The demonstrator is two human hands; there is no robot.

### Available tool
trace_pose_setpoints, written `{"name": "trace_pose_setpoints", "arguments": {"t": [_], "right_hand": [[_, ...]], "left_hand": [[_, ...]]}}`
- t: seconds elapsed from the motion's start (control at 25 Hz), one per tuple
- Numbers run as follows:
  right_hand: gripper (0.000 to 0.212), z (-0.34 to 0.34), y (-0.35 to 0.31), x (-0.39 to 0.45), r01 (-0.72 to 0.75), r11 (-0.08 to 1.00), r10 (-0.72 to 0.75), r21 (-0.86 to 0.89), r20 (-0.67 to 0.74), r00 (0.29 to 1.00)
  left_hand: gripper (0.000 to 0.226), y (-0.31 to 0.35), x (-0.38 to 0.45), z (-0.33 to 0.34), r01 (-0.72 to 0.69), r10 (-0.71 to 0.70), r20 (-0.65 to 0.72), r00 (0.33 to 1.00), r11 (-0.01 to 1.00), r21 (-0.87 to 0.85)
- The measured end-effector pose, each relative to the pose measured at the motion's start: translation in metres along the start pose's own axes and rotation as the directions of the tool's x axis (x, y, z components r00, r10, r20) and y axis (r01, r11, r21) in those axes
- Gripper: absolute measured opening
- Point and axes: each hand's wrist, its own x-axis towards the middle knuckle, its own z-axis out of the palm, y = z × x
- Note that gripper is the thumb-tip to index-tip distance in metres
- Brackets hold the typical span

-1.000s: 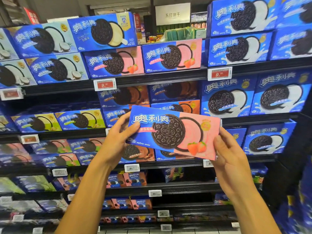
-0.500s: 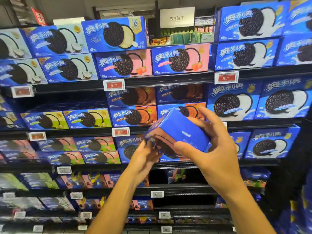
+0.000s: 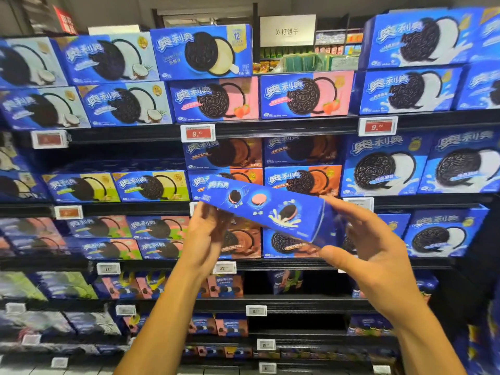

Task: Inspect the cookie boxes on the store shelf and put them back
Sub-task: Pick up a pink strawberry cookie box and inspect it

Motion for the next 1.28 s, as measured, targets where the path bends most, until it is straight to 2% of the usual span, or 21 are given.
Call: {"name": "trace_pose_setpoints", "arguments": {"t": [0.16,0.28,0.36,0.44,0.6,0.84,0.96,1.08,1.2,1.28], "right_hand": [[0.063,0.005,0.012,0.000,-0.065,0.996,0.068,-0.056,0.062,0.996],[0.062,0.012,0.016,-0.002,-0.112,0.989,0.119,-0.099,0.068,0.991],[0.061,0.019,0.017,-0.002,-0.130,0.984,0.140,-0.124,0.077,0.987],[0.059,0.026,0.018,-0.004,-0.111,0.976,0.132,-0.185,0.104,0.986],[0.056,0.037,0.015,-0.010,-0.084,0.964,0.118,-0.253,0.124,0.985],[0.059,0.056,0.008,-0.020,-0.081,0.958,0.118,-0.277,0.123,0.985],[0.066,0.064,0.005,-0.022,-0.133,0.981,0.134,-0.142,-0.005,0.991],[0.046,0.064,0.011,-0.027,-0.139,0.990,0.136,-0.005,-0.198,0.971],[0.045,0.053,0.022,-0.034,-0.244,0.964,0.266,0.110,-0.304,0.915],[0.052,0.040,0.029,-0.043,-0.311,0.933,0.355,0.181,-0.331,0.874]], "left_hand": [[0.032,0.029,0.006,-0.009,-0.171,0.169,0.025,0.985,0.976,0.132],[0.040,0.044,0.003,-0.014,-0.257,0.256,0.030,0.966,0.947,0.195],[0.055,0.051,0.000,-0.016,-0.250,0.250,0.029,0.968,0.942,0.223],[0.059,0.055,-0.001,-0.020,-0.246,0.248,0.020,0.969,0.942,0.228],[0.033,0.059,-0.002,-0.030,-0.250,0.246,0.047,0.968,0.946,0.204],[0.031,0.070,-0.009,-0.043,-0.244,0.236,0.063,0.970,0.944,0.222],[0.029,0.074,-0.015,-0.047,-0.231,0.231,0.032,0.973,0.942,0.242],[0.040,0.067,-0.025,-0.042,-0.159,0.170,-0.028,0.985,0.961,0.225],[0.046,0.053,-0.032,-0.032,-0.058,0.068,-0.052,0.996,0.983,0.176],[0.039,0.041,-0.037,-0.029,-0.015,0.022,-0.036,0.999,0.982,0.187]]}}
